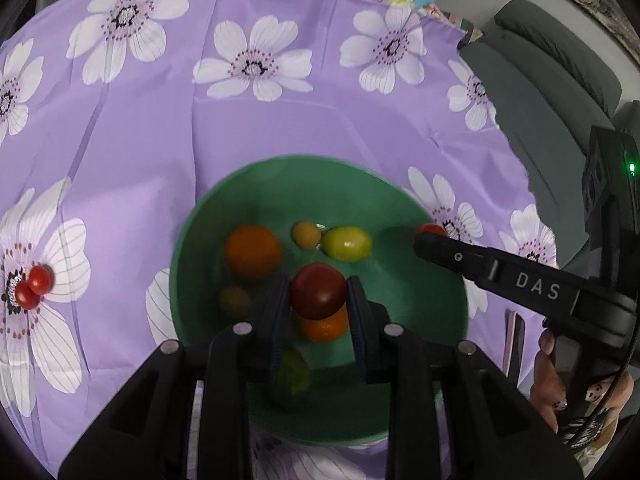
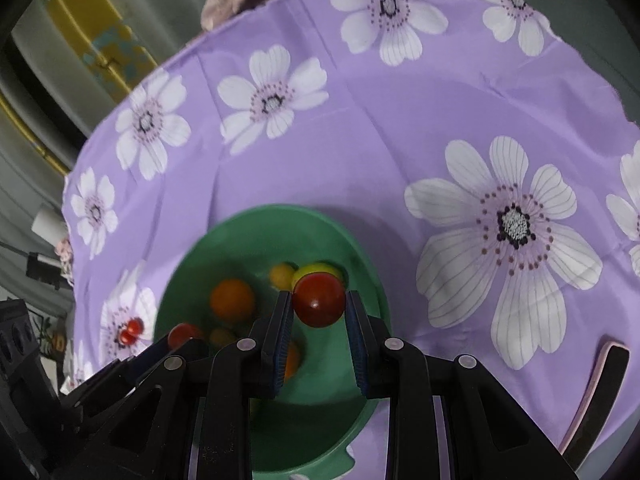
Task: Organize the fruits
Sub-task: 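Lift and carry the cherry tomato with the right gripper over the bowl, then lower the cherry tomato into the bowl and open the right gripper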
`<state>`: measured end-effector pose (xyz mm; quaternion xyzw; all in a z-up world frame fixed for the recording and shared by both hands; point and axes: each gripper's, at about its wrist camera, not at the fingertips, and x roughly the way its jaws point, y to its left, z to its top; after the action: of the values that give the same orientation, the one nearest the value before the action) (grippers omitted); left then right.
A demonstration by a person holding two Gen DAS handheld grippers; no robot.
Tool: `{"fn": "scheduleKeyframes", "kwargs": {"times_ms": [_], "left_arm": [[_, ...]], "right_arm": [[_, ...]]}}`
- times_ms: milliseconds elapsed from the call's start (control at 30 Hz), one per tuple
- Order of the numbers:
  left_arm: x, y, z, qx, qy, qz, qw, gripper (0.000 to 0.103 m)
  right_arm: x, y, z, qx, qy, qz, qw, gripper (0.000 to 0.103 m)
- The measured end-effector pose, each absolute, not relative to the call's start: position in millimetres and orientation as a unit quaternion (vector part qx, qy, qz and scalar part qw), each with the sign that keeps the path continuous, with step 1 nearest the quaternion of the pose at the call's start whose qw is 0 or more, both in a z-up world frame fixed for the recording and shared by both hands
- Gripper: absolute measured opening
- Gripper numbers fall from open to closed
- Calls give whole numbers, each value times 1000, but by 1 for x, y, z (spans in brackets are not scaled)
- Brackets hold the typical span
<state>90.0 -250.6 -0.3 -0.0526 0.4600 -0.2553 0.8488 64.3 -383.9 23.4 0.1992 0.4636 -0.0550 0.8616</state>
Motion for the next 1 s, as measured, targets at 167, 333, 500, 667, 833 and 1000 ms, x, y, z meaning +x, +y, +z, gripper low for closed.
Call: {"fn": "scheduleKeyframes", "kwargs": {"times_ms": [167, 333, 500, 667, 833, 1000], "left_arm": [[93, -250, -6, -51, 471, -253, 844, 27], [94, -250, -10, -50, 479, -249, 840, 27], [97, -249, -15, -49, 488, -244, 837, 27], [98, -248, -17, -50, 492, -240, 835, 27], [98, -249, -17, -50, 492, -239, 835, 27], [98, -248, -18, -50, 493, -237, 836, 28]], "right_arm": [[67, -383, 16, 190, 481, -62, 853, 29], [70, -382, 13, 185, 489, -64, 850, 29], [73, -380, 12, 179, 495, -67, 848, 29], [73, -380, 12, 178, 496, -67, 847, 29], [74, -379, 10, 176, 498, -68, 846, 29], [74, -379, 10, 178, 498, -67, 846, 29]]}}
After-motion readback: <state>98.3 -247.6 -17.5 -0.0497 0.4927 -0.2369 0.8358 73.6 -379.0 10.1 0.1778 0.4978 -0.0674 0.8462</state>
